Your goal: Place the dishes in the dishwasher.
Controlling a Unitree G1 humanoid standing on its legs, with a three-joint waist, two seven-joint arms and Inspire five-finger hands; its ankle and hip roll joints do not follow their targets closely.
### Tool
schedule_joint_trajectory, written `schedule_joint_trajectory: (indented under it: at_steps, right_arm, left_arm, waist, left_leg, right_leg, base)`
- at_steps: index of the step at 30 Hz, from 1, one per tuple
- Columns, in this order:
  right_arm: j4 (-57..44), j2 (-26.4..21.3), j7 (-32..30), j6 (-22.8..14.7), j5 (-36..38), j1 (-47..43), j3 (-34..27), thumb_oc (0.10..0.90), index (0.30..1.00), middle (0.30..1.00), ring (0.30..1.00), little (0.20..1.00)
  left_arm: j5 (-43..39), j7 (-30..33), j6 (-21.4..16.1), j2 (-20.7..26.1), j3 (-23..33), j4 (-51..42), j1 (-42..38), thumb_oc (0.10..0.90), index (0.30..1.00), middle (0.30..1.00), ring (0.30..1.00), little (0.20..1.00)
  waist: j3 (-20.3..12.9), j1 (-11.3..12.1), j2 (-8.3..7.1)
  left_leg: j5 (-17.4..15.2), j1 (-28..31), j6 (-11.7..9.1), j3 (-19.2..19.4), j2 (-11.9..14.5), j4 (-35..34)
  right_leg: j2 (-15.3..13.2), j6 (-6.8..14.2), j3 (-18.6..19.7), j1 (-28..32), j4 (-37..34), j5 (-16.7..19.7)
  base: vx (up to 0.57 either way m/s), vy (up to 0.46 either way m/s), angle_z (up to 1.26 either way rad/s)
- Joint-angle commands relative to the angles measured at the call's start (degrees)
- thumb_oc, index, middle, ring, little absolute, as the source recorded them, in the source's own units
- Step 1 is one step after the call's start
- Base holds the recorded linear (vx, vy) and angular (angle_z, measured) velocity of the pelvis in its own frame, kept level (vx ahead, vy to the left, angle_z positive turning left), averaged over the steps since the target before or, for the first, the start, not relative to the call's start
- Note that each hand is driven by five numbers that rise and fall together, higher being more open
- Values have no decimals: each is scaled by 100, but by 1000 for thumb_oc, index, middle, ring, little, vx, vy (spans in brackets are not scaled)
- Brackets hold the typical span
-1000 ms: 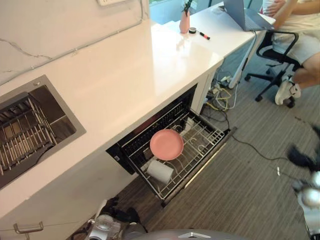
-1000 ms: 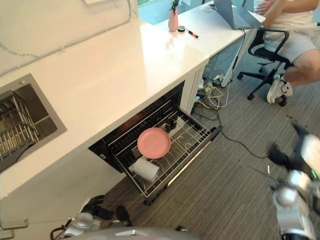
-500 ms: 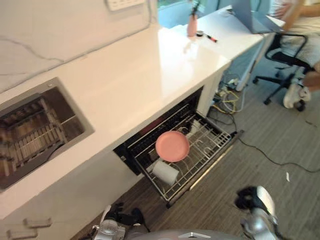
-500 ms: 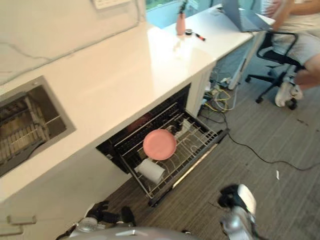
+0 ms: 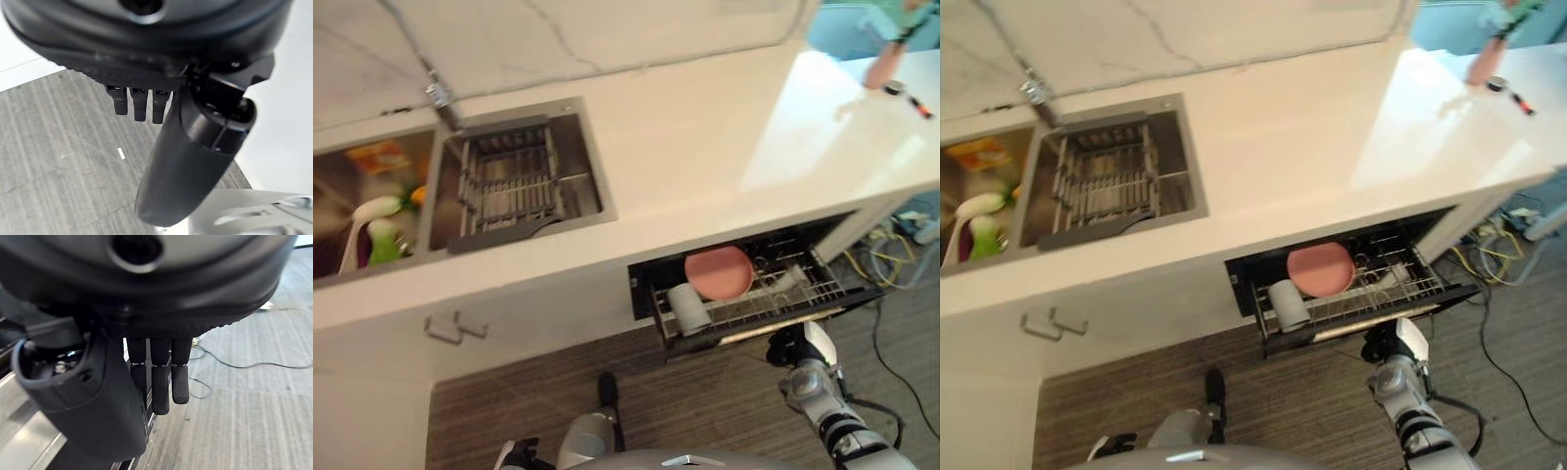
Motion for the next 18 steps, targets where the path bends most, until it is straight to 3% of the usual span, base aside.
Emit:
schedule_joint_trajectory:
  at_steps: [1, 3, 6, 11, 13, 14, 18]
  right_arm:
    - [-625, -286, -91, -700, -589, -1348, 491, 400, 300, 300, 300, 300]
    - [-823, -584, -44, -725, -652, -1829, 727, 400, 300, 300, 300, 300]
    - [-882, -664, 63, -719, -741, -2177, 936, 400, 300, 300, 300, 300]
    - [-971, -765, 130, -809, -922, -2559, 1369, 400, 300, 300, 300, 300]
    - [-950, -668, 210, -836, -955, -2399, 1409, 551, 526, 526, 526, 526]
    - [-950, -660, 210, -836, -958, -2393, 1406, 800, 900, 900, 900, 900]
    - [-682, -192, 365, -815, -800, -1598, 1153, 800, 900, 900, 900, 900]
  left_arm:
    - [-20, 60, -114, 56, -382, 145, 38, 800, 900, 900, 900, 900]
    - [-1069, -382, -124, 14, 70, 119, 107, 800, 900, 900, 900, 900]
    - [-1036, -411, -174, 56, 98, 149, 34, 800, 900, 900, 900, 900]
    - [-988, -532, -361, 226, -281, -562, -60, 800, 900, 900, 900, 900]
    - [-1230, -662, -418, 278, -295, -798, -80, 800, 900, 900, 900, 900]
    - [-1237, -667, -417, 288, -295, -800, -74, 800, 900, 900, 900, 900]
    - [-1479, -752, -388, 207, -75, -688, -132, 800, 900, 900, 900, 900]
  waist:
    - [-134, 545, 21]
    - [-26, 737, -50]
    - [39, 773, -69]
    - [152, 842, -85]
    - [187, 824, -89]
    - [181, 824, -96]
    - [166, 680, -140]
  left_leg:
    - [-214, -128, -252, 49, 95, 166]
    - [-141, -302, -293, 5, 121, 151]
    - [-105, -398, -315, -6, 142, 129]
    - [-64, -509, -338, -60, 179, 98]
    - [-78, -518, -331, -65, 185, 99]
    - [-78, -518, -331, -64, 185, 98]
    - [-127, -460, -300, -36, 183, 91]
  right_leg:
    - [72, -406, 371, 95, 452, -710]
    - [113, -433, 299, -27, 426, -705]
    - [143, -447, 289, -85, 383, -691]
    - [177, -461, 295, -173, 332, -664]
    - [181, -458, 301, -190, 331, -660]
    - [181, -458, 302, -192, 332, -660]
    - [174, -461, 318, -181, 392, -659]
  base:
    - [-19, -10, 22]
    - [-23, -8, 28]
    - [-7, 12, 29]
    - [-4, 7, 1]
    - [0, 0, 0]
    - [5, 7, -3]
    - [14, 6, -2]
